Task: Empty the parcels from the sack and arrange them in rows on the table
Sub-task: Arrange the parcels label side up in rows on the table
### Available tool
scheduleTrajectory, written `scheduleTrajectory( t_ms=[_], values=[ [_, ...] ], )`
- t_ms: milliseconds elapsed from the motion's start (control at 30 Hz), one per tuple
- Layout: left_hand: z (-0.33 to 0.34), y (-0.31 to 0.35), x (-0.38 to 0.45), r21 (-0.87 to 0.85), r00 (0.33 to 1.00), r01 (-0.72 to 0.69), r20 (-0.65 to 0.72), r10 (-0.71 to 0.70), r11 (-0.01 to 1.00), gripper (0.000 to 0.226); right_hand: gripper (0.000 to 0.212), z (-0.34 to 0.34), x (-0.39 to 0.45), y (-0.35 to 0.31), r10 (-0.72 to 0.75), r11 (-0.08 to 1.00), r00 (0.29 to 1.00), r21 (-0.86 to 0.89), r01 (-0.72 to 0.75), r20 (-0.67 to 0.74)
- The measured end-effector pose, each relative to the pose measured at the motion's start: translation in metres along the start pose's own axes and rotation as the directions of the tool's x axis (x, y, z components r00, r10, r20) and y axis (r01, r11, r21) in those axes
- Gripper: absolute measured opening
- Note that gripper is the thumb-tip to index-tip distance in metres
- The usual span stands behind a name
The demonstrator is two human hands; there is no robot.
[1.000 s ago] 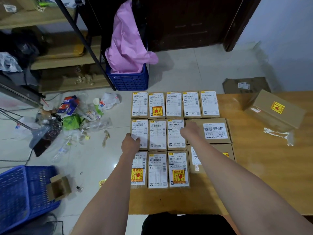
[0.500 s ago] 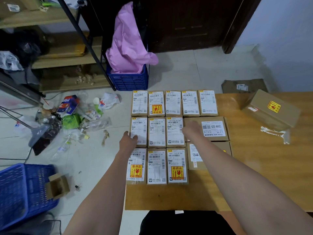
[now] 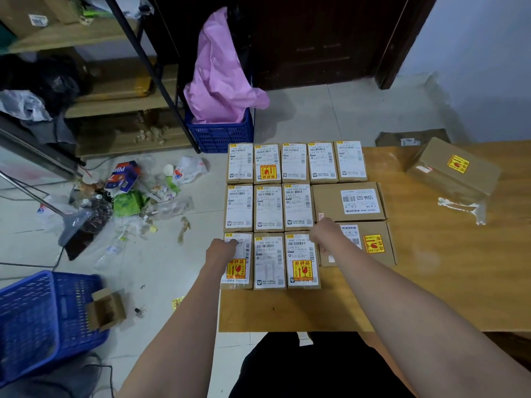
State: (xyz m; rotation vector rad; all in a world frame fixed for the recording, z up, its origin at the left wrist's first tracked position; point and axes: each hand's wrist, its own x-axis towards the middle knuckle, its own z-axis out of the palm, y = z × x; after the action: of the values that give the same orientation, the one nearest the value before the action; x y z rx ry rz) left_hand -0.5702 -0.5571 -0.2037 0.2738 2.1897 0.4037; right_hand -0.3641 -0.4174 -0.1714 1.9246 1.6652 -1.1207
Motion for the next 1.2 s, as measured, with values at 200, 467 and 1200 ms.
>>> scheduleTrajectory(
  t_ms=[200, 467, 1200],
  values=[
    [0.007, -0.011, -0.01, -0.039, 1.0, -0.013, -0.003, 0.013, 0.999, 0.04, 0.045, 0.01, -0.009, 0.006, -0.026, 0.999, 1.0, -0.02, 0.026, 0.001],
    [0.011, -0.017, -0.016, -0.06, 1.0, -0.025, -0.009, 0.024, 0.998, 0.033, 0.032, 0.018, -0.012, 0.01, 0.004, 0.999, 0.999, 0.053, -0.002, -0.039],
    [0.015, -0.005, -0.021, 0.073, 0.995, 0.017, -0.1, -0.009, 0.997, 0.054, 0.042, 0.001, -0.018, 0.009, -0.012, 0.999, 1.0, 0.05, 0.012, -0.017]
  ],
)
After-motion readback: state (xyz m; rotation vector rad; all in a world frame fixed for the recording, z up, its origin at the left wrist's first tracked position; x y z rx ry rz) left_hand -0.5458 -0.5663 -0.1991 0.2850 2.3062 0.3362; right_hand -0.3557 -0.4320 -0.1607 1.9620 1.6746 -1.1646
